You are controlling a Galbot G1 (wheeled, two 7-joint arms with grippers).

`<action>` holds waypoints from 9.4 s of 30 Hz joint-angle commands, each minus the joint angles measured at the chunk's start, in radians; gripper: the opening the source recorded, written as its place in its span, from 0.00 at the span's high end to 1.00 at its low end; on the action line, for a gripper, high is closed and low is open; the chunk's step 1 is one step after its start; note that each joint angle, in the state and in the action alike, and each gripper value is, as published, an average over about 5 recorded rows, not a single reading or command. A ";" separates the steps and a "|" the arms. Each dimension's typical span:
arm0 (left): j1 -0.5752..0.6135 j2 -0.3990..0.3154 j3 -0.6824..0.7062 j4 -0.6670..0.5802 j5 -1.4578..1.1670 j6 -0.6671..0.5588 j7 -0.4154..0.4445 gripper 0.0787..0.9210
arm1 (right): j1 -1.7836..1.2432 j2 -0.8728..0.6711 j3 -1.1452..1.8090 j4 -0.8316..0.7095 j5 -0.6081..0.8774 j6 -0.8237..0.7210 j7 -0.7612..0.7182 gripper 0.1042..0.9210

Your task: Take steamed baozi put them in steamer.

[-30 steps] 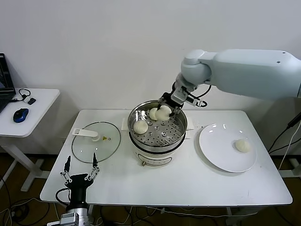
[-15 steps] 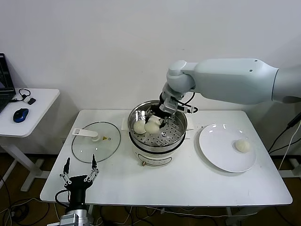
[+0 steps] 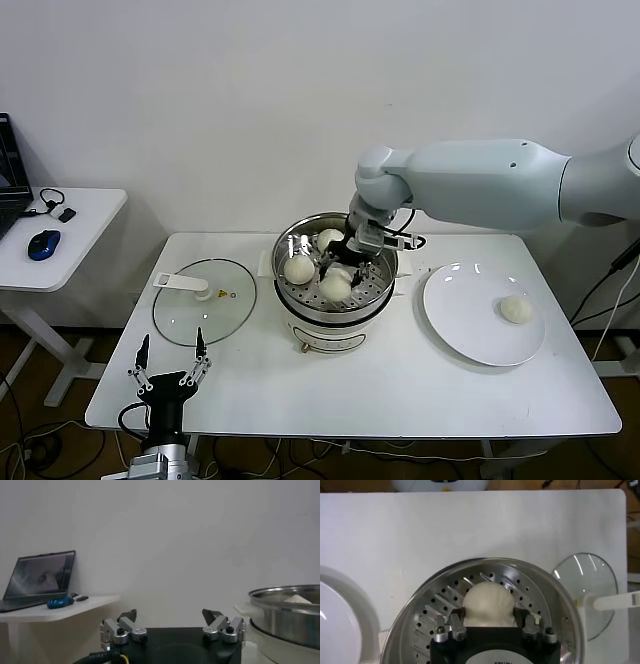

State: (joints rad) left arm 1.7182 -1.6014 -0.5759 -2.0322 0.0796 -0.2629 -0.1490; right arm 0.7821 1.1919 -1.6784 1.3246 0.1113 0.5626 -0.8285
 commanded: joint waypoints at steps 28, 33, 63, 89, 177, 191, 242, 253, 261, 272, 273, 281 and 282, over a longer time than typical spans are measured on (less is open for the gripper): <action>-0.001 0.002 0.003 -0.005 -0.006 -0.002 0.001 0.12 | 0.168 0.020 -0.147 -0.040 0.177 0.119 -0.089 0.12; 0.001 0.004 0.008 -0.013 -0.006 0.002 0.002 0.12 | 0.267 -0.032 -0.237 -0.031 0.317 0.058 -0.160 0.12; -0.001 0.019 0.036 0.011 -0.005 0.002 0.003 0.12 | 0.090 -0.423 -0.304 -0.150 0.410 -0.578 -0.232 0.12; 0.027 0.004 0.011 0.037 0.028 -0.026 -0.013 0.12 | -0.371 -0.426 0.175 -0.623 0.129 -0.380 -0.258 0.12; 0.012 0.016 0.029 0.033 0.014 -0.028 -0.009 0.12 | 0.047 -0.481 -0.137 -0.325 0.318 -0.412 -0.281 0.34; 0.003 0.043 0.068 0.018 0.008 -0.011 -0.005 0.12 | 0.335 -0.340 -0.236 0.023 0.664 -0.663 -0.144 0.34; -0.012 0.043 0.006 0.023 -0.043 -0.008 -0.001 0.12 | -0.114 -0.070 0.023 -0.202 0.571 -0.767 -0.055 0.29; -0.011 0.044 0.002 0.021 -0.043 -0.007 0.000 0.12 | -0.070 -0.076 0.030 -0.197 0.629 -0.761 -0.074 0.14; -0.001 0.048 0.004 0.007 -0.047 -0.005 0.001 0.12 | 0.056 -0.155 -0.030 -0.119 0.723 -0.825 0.028 0.12; 0.003 0.065 0.010 -0.001 -0.045 0.004 0.015 0.12 | -0.284 -0.494 0.499 0.194 0.664 -1.101 0.680 0.12; 0.003 0.068 0.010 0.001 -0.044 0.004 0.015 0.12 | -0.338 -0.527 0.568 0.236 0.657 -1.106 0.735 0.12; 0.002 0.073 0.015 0.012 -0.038 0.004 0.017 0.12 | -0.924 -0.648 1.162 0.468 0.507 -1.048 1.120 0.12; 0.001 0.073 0.016 0.013 -0.037 0.004 0.017 0.12 | -1.016 -0.650 1.244 0.488 0.477 -1.028 1.144 0.12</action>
State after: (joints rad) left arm 1.7205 -1.5297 -0.5630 -2.0240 0.0388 -0.2599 -0.1338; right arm 0.4390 0.7443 -1.1716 1.5016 0.7443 -0.4596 -0.2198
